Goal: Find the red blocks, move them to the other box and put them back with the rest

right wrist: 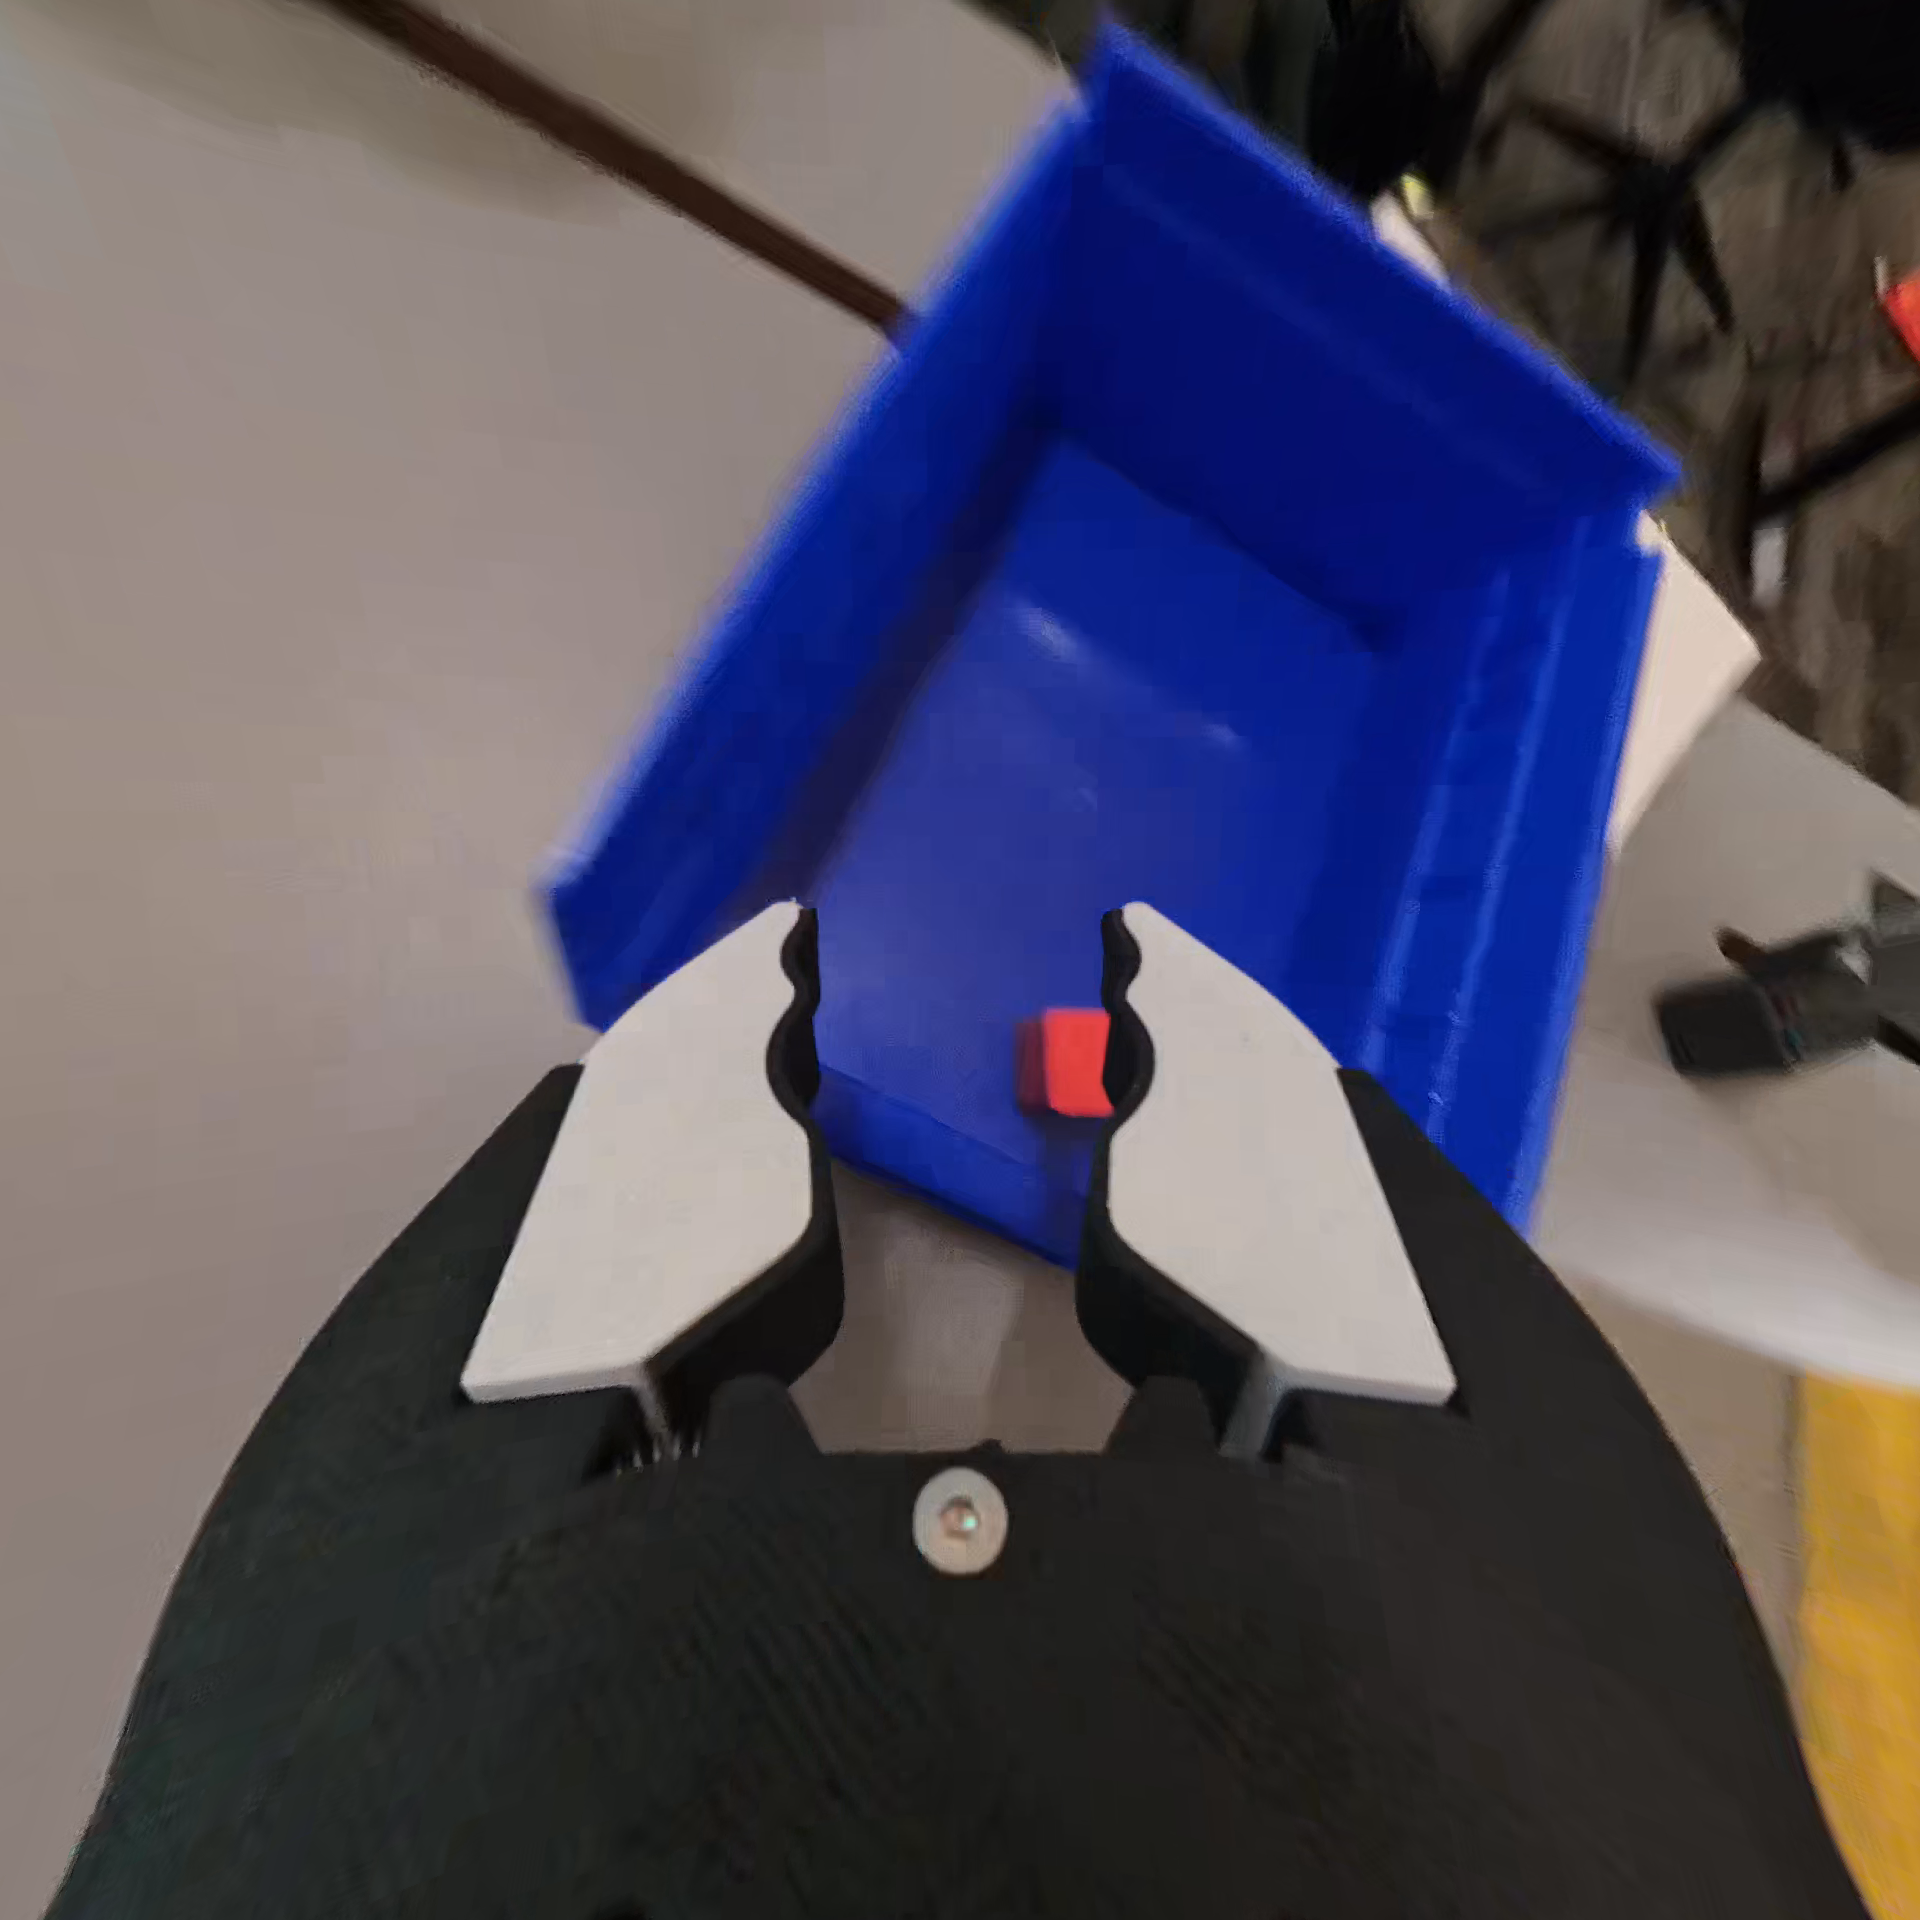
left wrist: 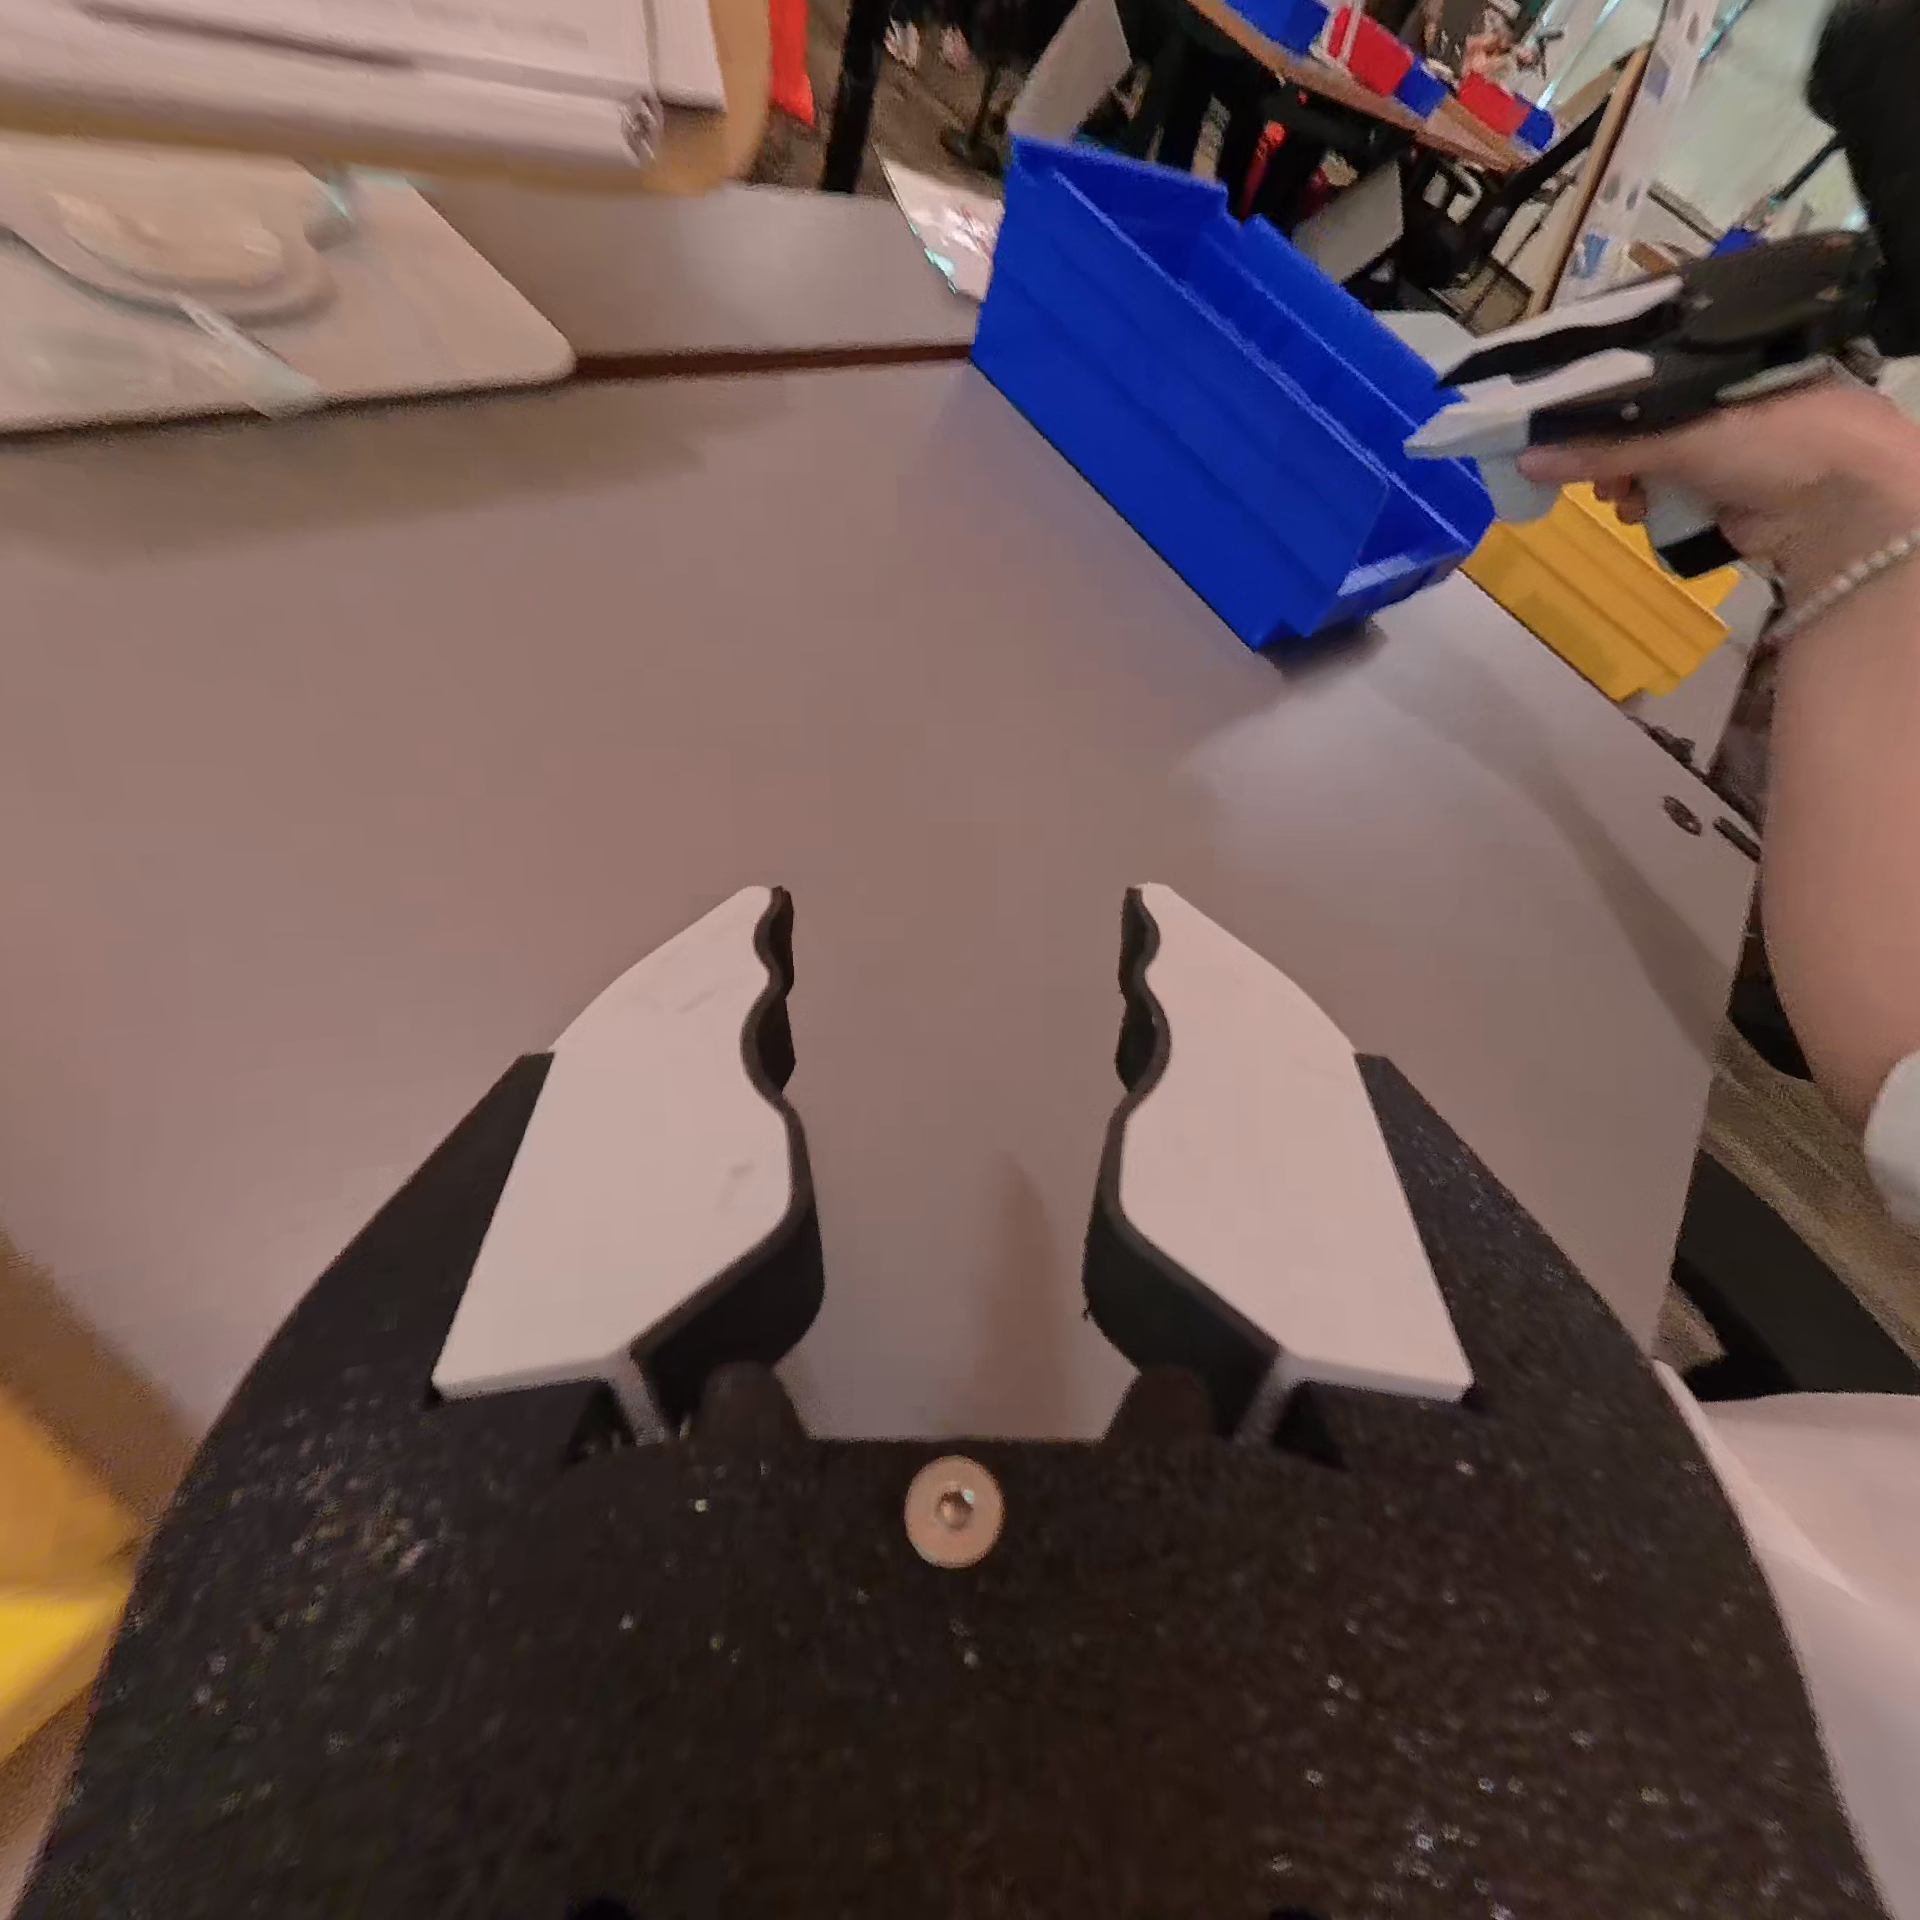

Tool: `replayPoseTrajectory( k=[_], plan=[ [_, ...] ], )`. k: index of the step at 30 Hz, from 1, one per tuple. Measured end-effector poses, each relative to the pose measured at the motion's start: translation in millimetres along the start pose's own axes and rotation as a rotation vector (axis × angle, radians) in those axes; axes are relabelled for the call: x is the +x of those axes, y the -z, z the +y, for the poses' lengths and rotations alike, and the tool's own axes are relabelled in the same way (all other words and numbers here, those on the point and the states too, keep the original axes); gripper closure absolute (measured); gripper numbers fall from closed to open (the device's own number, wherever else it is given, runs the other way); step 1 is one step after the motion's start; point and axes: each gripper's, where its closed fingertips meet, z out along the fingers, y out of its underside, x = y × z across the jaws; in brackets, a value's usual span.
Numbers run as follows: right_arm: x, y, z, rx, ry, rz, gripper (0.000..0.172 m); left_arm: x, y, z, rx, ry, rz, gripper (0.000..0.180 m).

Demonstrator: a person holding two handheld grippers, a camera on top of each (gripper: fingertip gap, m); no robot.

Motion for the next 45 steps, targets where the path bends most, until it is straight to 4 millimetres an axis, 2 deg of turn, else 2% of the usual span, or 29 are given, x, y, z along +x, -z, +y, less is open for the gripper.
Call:
replayPoseTrajectory(
  k=[2,5,8,10,13,17,20,24,26,29,35,41,43,45],
  plan=[
    [-32,15,-20,0.142,-0.003,-0.083,0.119,-18,25,-16,0.042,-0.04,-0.093,0.122],
    [-74,35,-38,0.284,0.043,-0.157,0.119,-57,70,-37,0.079,-0.085,-0.279,0.125],
    [-103,48,-42,0.347,0.089,-0.179,0.119,-106,110,-48,0.039,-0.095,-0.469,0.129],
    [-117,49,-41,0.363,0.087,-0.197,0.119,-138,125,-52,-0.022,-0.104,-0.537,0.129],
    [-137,47,-40,0.382,0.062,-0.238,0.119,-183,122,-50,-0.175,-0.184,-0.542,0.14],
    [-158,45,-37,0.401,0.043,-0.283,0.119,-234,96,-39,-0.397,-0.275,-0.498,0.142],
    [-167,46,-31,0.391,0.05,-0.275,0.118,-266,82,-22,-0.565,-0.152,-0.513,0.142],
    [-171,46,-19,0.389,0.035,-0.265,0.118,-292,74,2,-0.738,0.115,-0.575,0.134],
    [-170,46,-14,0.379,0.007,-0.267,0.118,-300,70,6,-0.751,0.212,-0.6,0.132],
    [-167,46,-9,0.377,-0.011,-0.269,0.118,-302,62,6,-0.733,0.326,-0.577,0.131],
    [-165,41,-5,0.374,-0.033,-0.281,0.118,-307,64,21,-0.843,0.348,-0.609,0.13],
    [-169,37,-3,0.37,-0.037,-0.298,0.118,-314,57,23,-0.813,0.361,-0.637,0.14],
    [-169,37,-2,0.367,-0.028,-0.297,0.118,-316,56,20,-0.797,0.352,-0.641,0.145],
    [-168,38,-1,0.365,-0.034,-0.29,0.117,-317,56,16,-0.776,0.341,-0.64,0.159]
  ],
)
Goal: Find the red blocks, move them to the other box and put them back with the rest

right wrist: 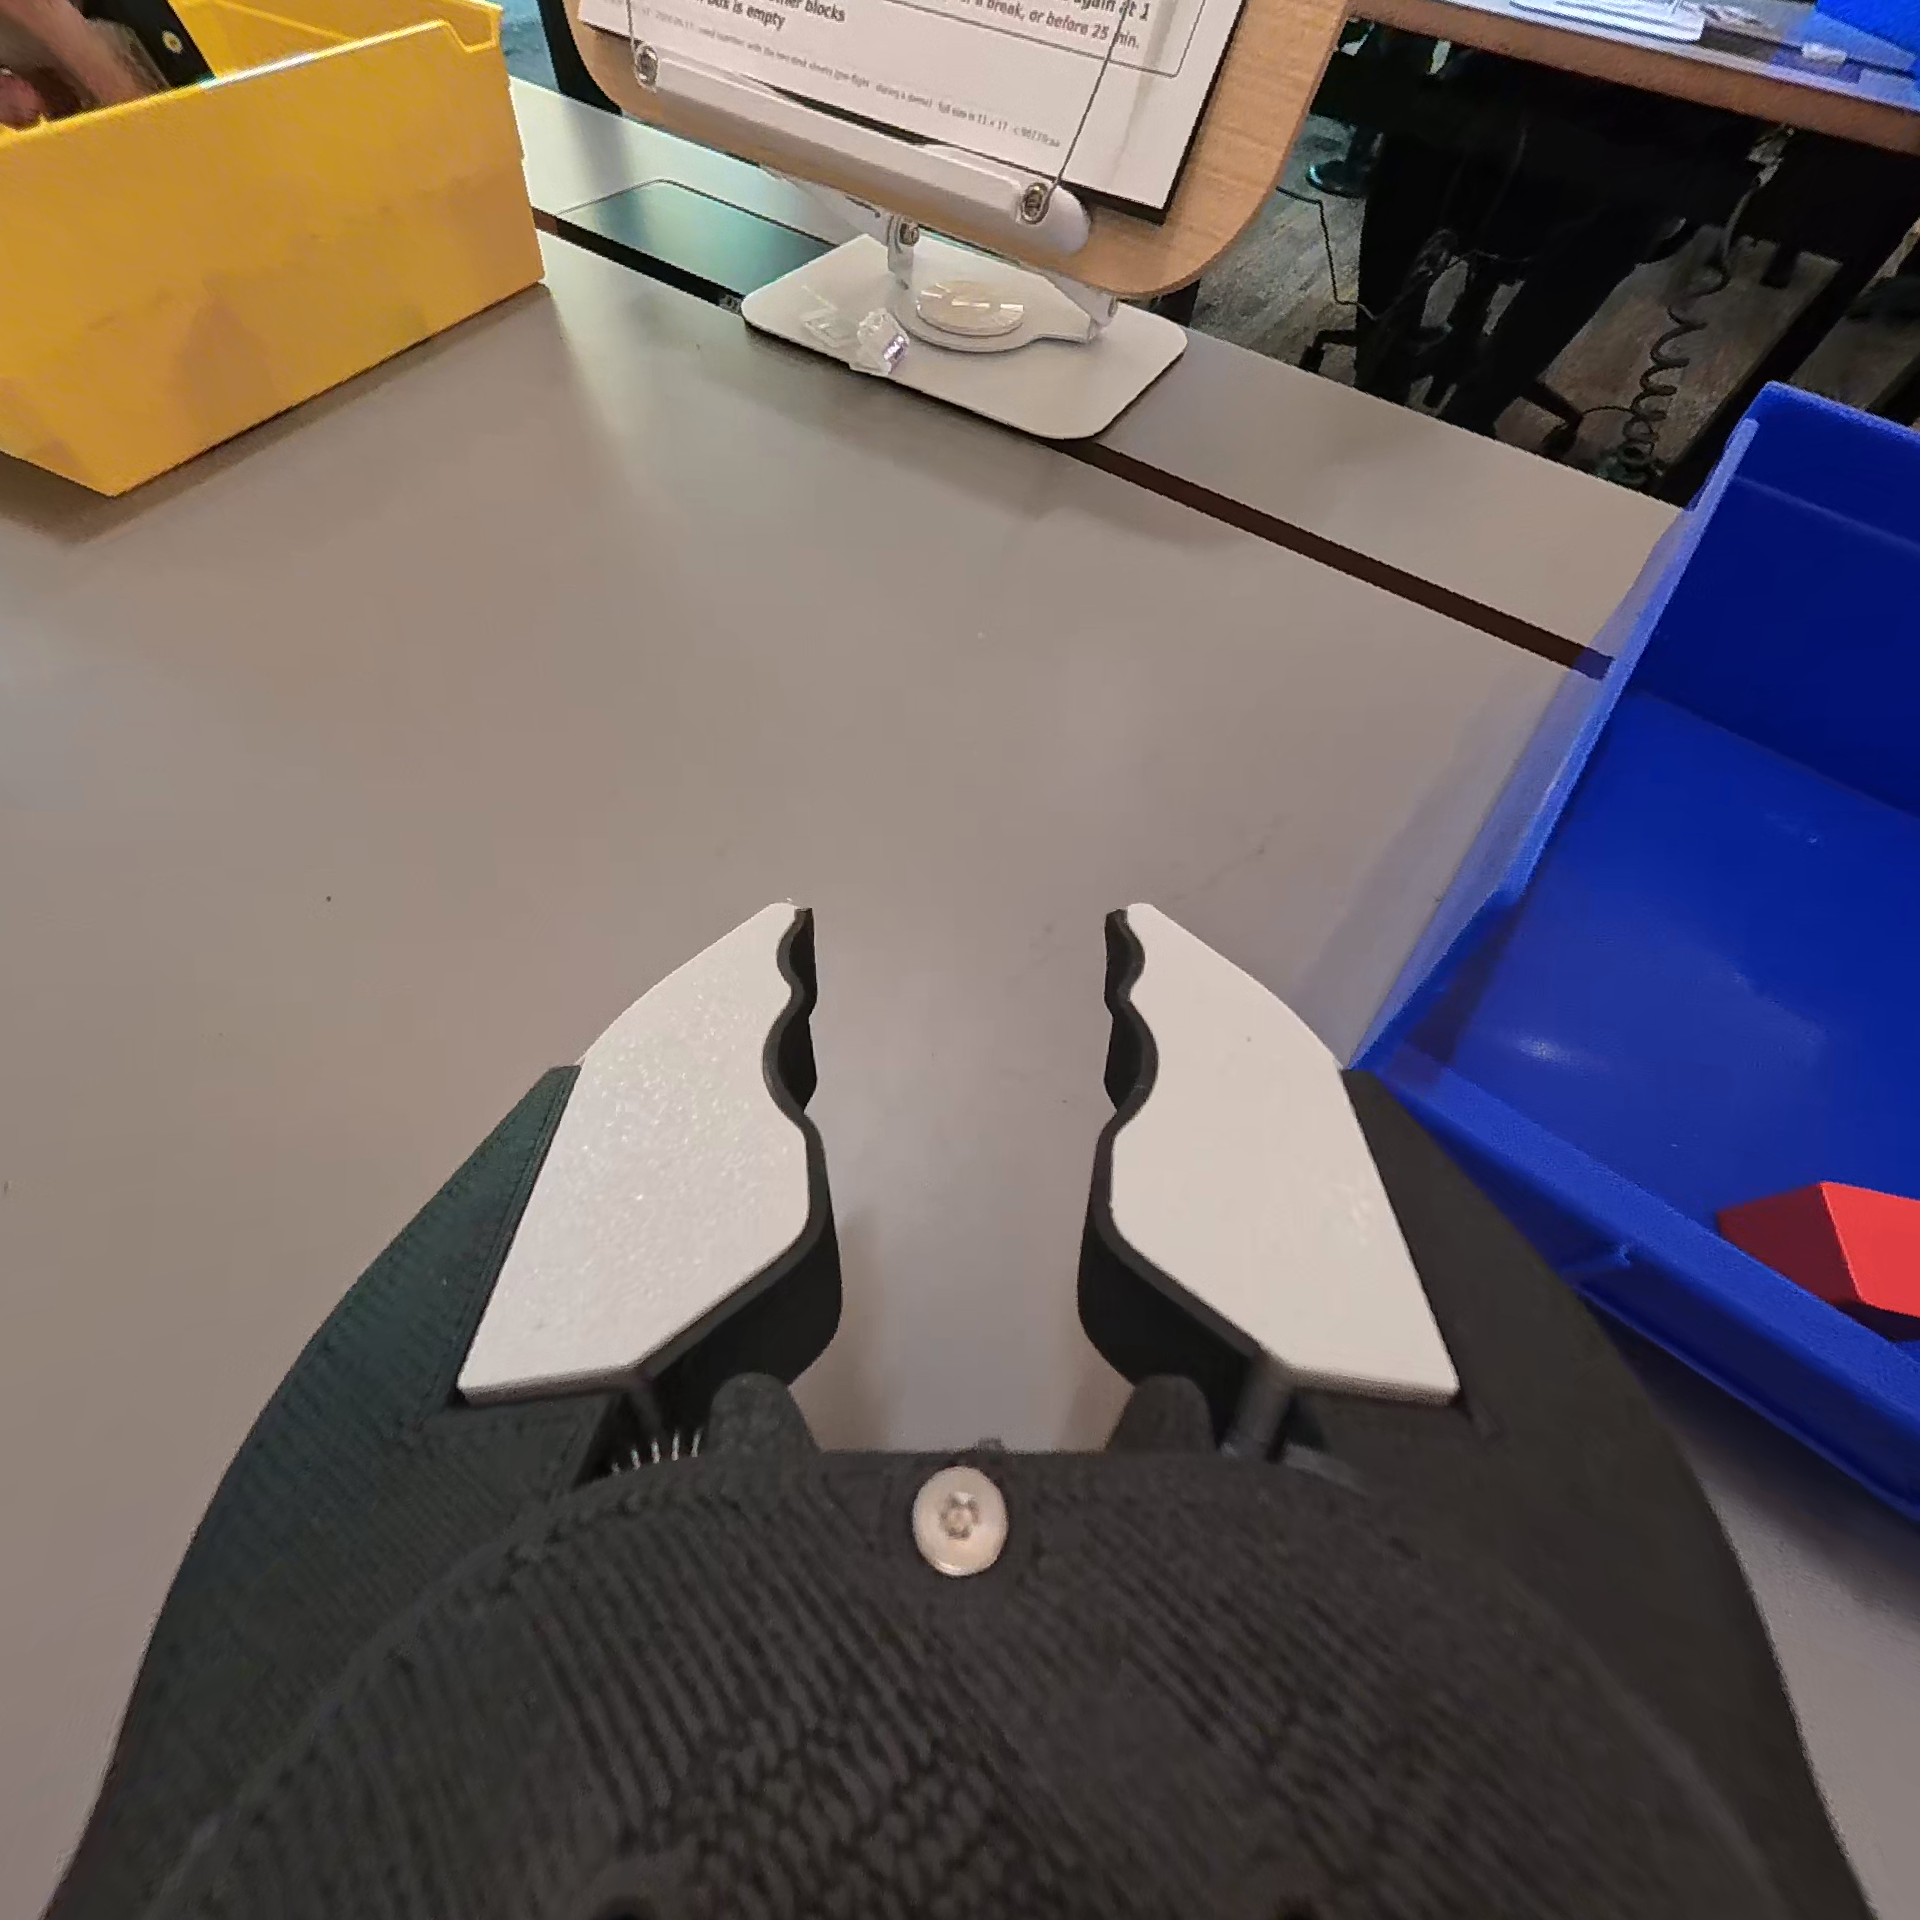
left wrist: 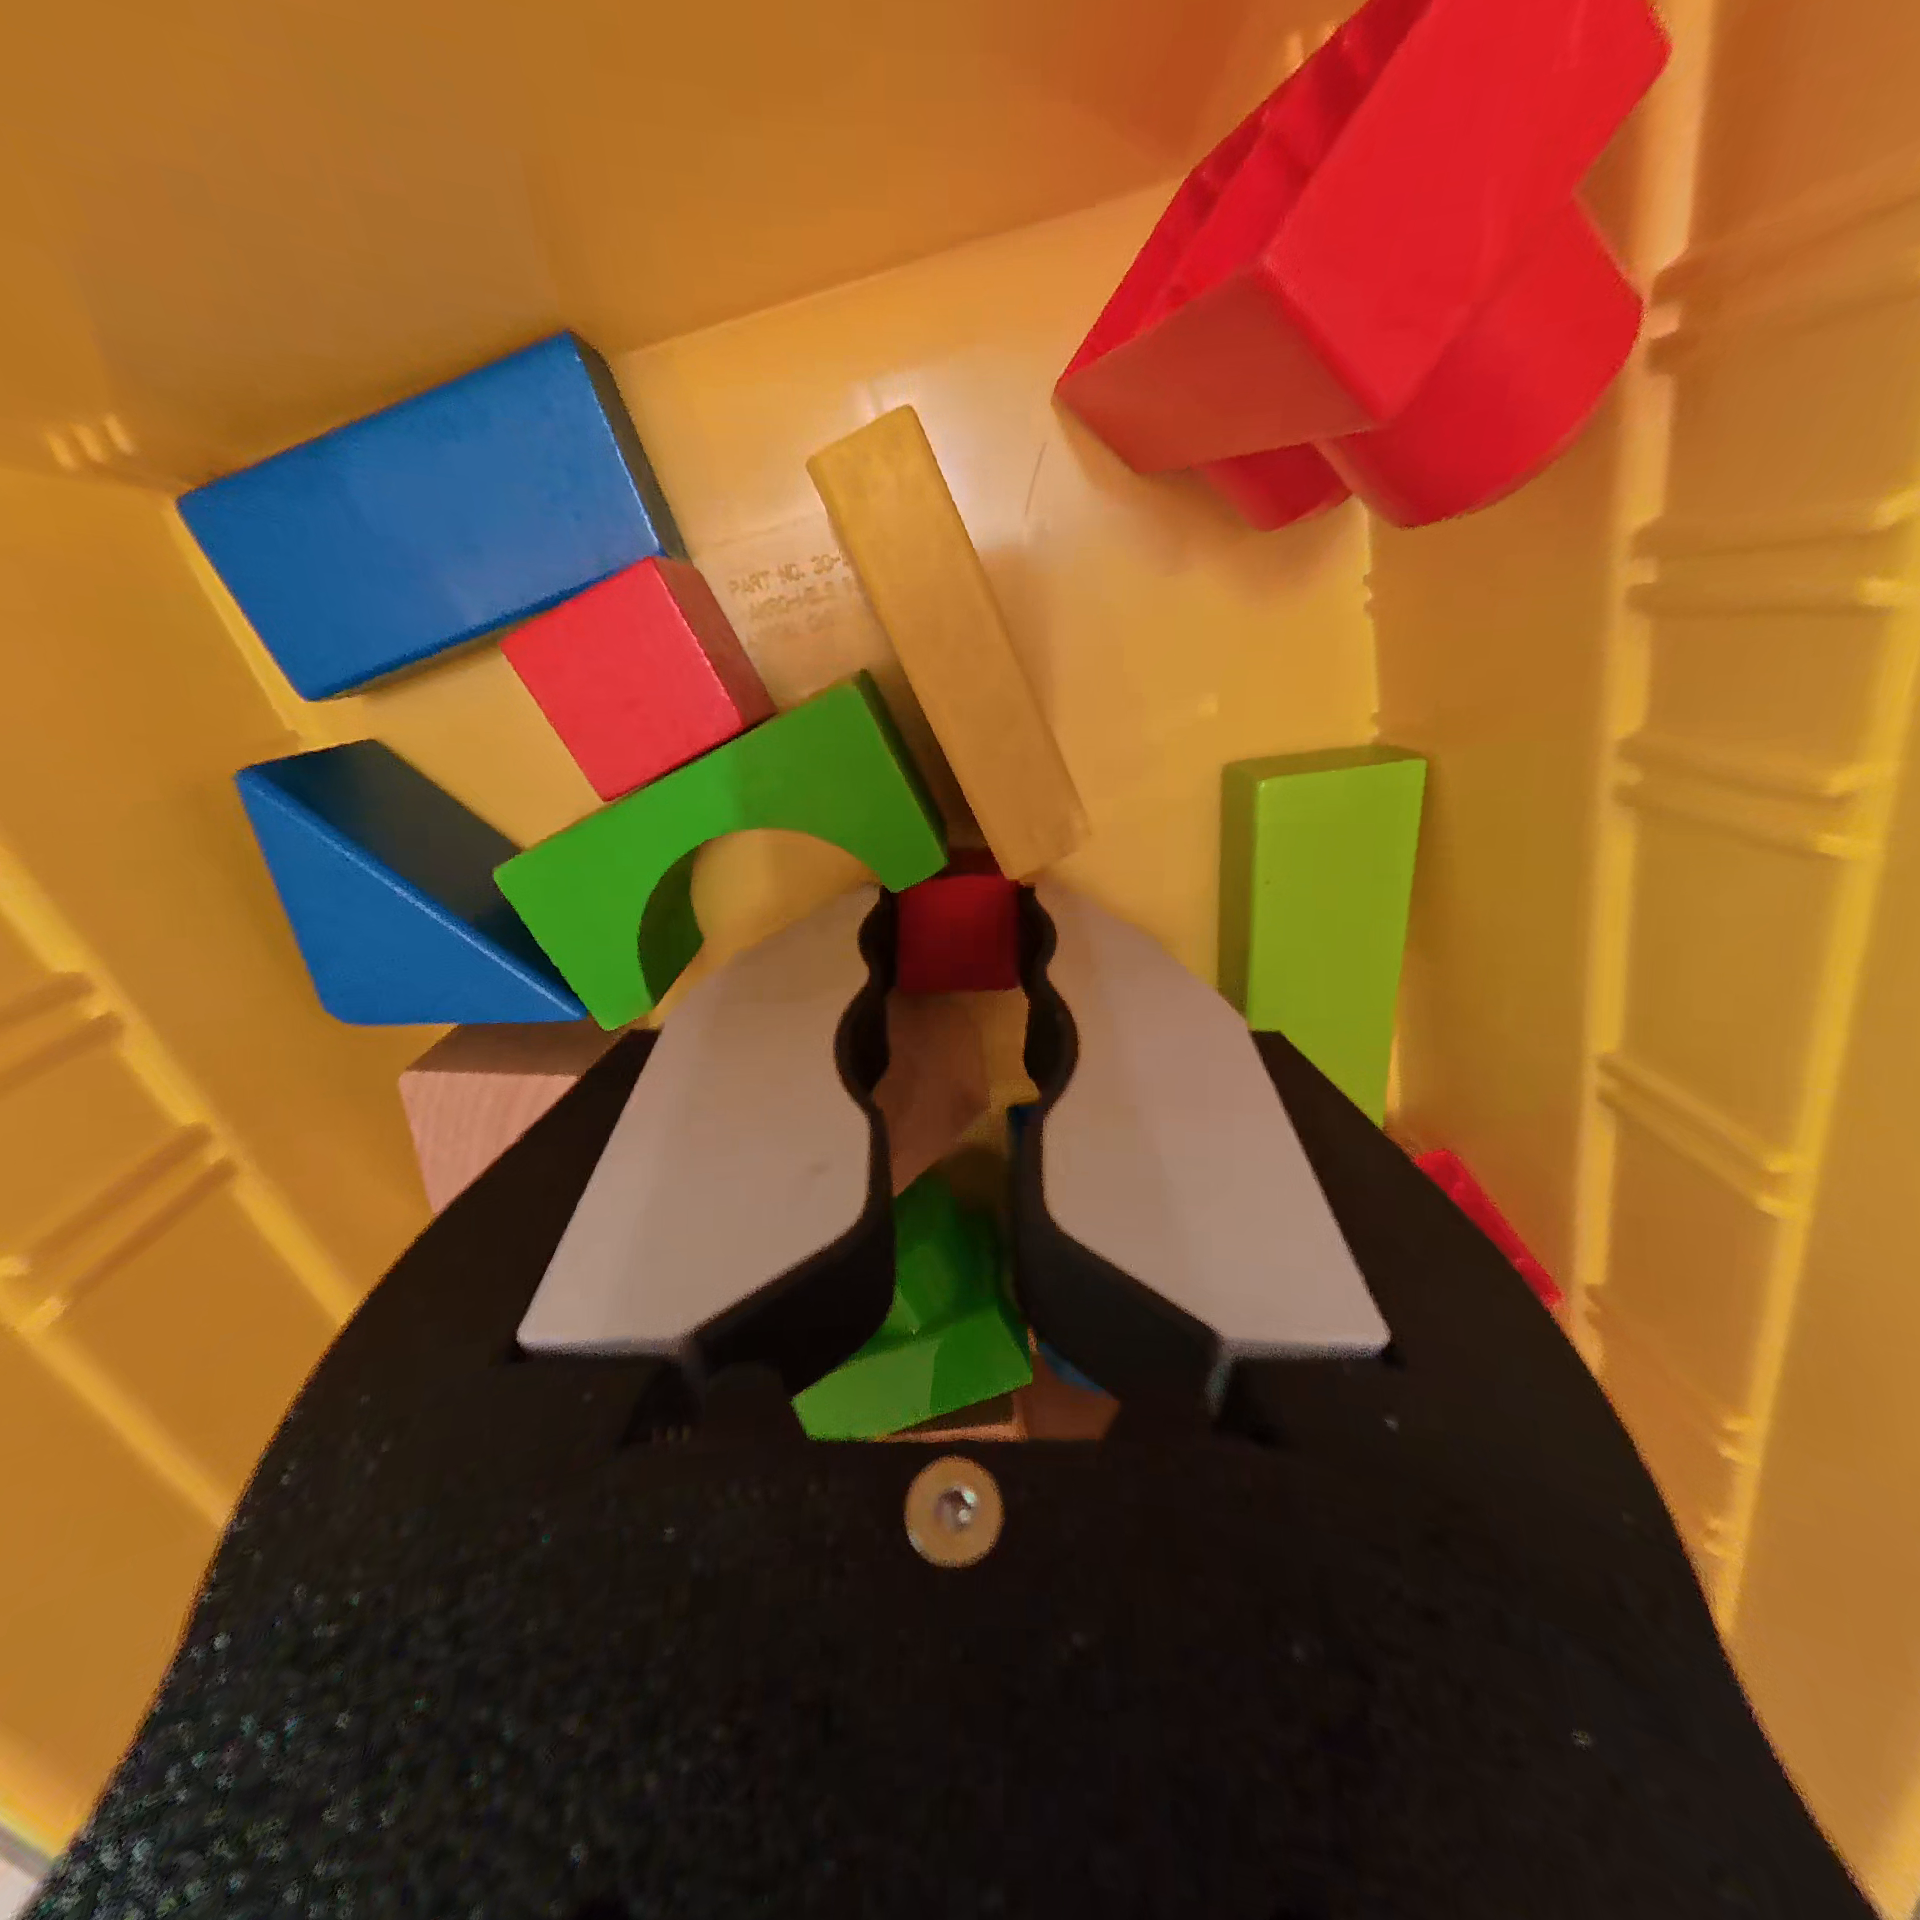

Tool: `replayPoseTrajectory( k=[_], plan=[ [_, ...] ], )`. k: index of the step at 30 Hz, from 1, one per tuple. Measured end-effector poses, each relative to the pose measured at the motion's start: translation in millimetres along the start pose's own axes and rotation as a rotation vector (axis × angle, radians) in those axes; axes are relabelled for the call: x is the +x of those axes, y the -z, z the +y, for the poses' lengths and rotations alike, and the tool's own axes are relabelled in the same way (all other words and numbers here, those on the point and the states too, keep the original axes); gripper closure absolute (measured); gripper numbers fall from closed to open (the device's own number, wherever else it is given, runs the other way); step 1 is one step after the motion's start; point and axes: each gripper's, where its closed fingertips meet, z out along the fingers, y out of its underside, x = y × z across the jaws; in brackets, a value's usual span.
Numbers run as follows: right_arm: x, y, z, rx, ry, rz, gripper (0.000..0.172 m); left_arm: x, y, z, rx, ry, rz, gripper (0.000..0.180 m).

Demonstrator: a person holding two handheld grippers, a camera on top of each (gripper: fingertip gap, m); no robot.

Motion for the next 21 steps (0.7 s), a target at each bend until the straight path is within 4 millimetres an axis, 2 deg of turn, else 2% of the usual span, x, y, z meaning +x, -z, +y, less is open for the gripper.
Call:
replayPoseTrajectory(
  k=[4,6,8,11,14,17,21],
  plan=[
    [-2,2,-4,0.02,0.003,0.007,0.118,6,23,-6,0.087,-0.039,0.015,0.159],
    [-5,2,-11,0.041,0.034,0.012,0.118,15,48,-11,0.179,-0.063,0.051,0.159],
    [-10,-2,-22,0.071,0.081,0.013,0.114,36,82,-16,0.309,-0.097,0.148,0.159],
    [-29,-13,-47,0.169,0.192,-0.03,0.109,107,145,-8,0.499,-0.184,0.532,0.159],
    [-60,-22,-84,0.328,0.342,-0.097,0.109,173,189,22,0.6,-0.345,0.781,0.159],
    [-95,-27,-119,0.452,0.455,-0.178,0.106,235,207,57,0.625,-0.455,0.98,0.159],
    [-138,-29,-148,0.567,0.56,-0.291,0.107,303,210,93,0.564,-0.477,1.266,0.159]
  ],
)
